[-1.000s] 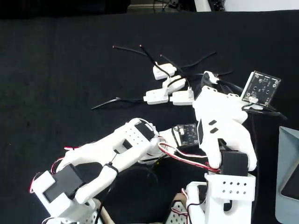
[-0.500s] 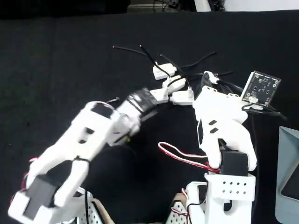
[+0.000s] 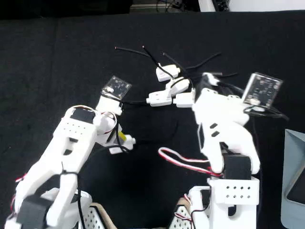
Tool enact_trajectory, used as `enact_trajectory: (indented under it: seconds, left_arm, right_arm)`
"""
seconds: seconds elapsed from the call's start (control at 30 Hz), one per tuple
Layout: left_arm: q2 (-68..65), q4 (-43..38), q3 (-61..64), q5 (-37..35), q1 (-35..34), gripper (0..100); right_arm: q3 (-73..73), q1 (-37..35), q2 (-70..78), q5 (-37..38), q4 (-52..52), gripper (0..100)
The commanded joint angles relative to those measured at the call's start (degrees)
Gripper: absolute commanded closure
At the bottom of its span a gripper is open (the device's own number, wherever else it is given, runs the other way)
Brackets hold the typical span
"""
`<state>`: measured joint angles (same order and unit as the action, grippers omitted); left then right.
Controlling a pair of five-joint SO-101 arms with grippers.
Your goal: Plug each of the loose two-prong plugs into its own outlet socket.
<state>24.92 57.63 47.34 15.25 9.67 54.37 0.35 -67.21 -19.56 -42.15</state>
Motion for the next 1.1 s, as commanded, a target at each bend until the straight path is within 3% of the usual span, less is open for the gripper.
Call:
enact_trajectory:
  seconds: [0.0, 0.13, 0.27, 0.33, 0.53, 0.83, 1.07]
  left_arm:
    - [10.8, 6.9, -1.6, -1.5, -0.7, 70]
    - [22.0, 13.3, -1.6, -5.2, -5.4, 70]
    - [30.7, 14.1, 2.2, -5.0, -14.6, 70]
    - [33.8, 13.9, 5.5, -2.7, -15.9, 70]
    - [37.5, 13.8, 11.3, 4.6, -7.3, 69]
    - [37.5, 13.7, 11.7, 16.1, 7.5, 70]
    - [34.6, 12.2, 11.7, 17.9, 15.3, 70]
  right_arm:
    - [-0.3, -4.5, -0.5, 2.1, 0.4, 98.7]
    - [0.3, -11.3, -0.4, 5.5, -2.5, 98.7]
    - [0.3, -19.9, -0.3, 5.5, -7.6, 98.7]
    - [0.3, -22.9, -0.3, 5.5, -9.2, 98.7]
    - [-0.1, -21.5, -0.4, 5.5, -8.8, 98.7]
    - [3.0, -8.1, -0.5, 3.7, 3.3, 98.7]
    - [5.6, -6.4, -0.4, 2.5, 7.9, 98.7]
